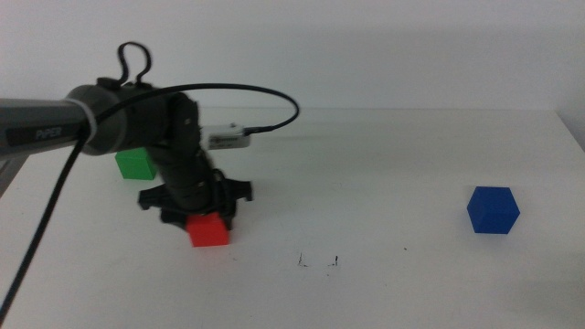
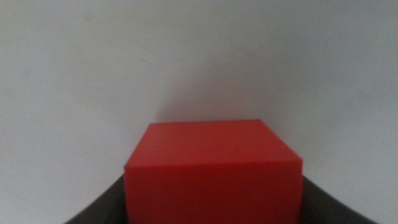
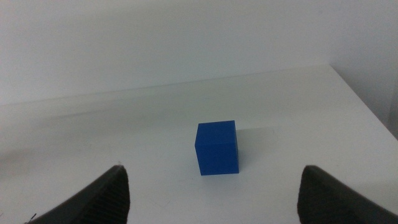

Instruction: Stack red cubes first, then green, then blue cubes in a specific spot.

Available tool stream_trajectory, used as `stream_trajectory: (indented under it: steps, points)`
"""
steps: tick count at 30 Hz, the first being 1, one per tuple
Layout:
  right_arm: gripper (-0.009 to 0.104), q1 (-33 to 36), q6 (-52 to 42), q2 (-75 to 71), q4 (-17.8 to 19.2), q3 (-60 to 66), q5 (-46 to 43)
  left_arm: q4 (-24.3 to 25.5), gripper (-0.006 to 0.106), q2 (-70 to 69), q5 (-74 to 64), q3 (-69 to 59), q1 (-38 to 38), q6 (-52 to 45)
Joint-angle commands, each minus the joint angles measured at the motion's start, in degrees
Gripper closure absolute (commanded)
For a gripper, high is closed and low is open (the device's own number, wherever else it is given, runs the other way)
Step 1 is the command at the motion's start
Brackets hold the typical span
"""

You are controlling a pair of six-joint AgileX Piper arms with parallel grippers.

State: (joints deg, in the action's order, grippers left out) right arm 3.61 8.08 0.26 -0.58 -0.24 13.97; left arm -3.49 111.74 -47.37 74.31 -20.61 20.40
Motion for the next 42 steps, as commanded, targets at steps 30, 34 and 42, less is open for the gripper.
stream_trajectory:
  steps: [30, 34, 42]
  points:
    - [0.007, -0.2, -0.2, -0.3, 0.6, 0.2, -0.4, 2.2, 0.066, 10.1, -6.9, 17.9, -20.5, 19.4]
    - [0.007, -0.2, -0.2, -0.3, 0.6, 0.2, -0.4, 2.7, 0.038, 10.1, -7.8, 17.9, -20.5, 19.3]
    - [0.007, -0.2, -0.2, -0.3, 0.6, 0.2, -0.4, 2.3, 0.007, 7.7, -11.0, 18.9, -19.3, 13.8]
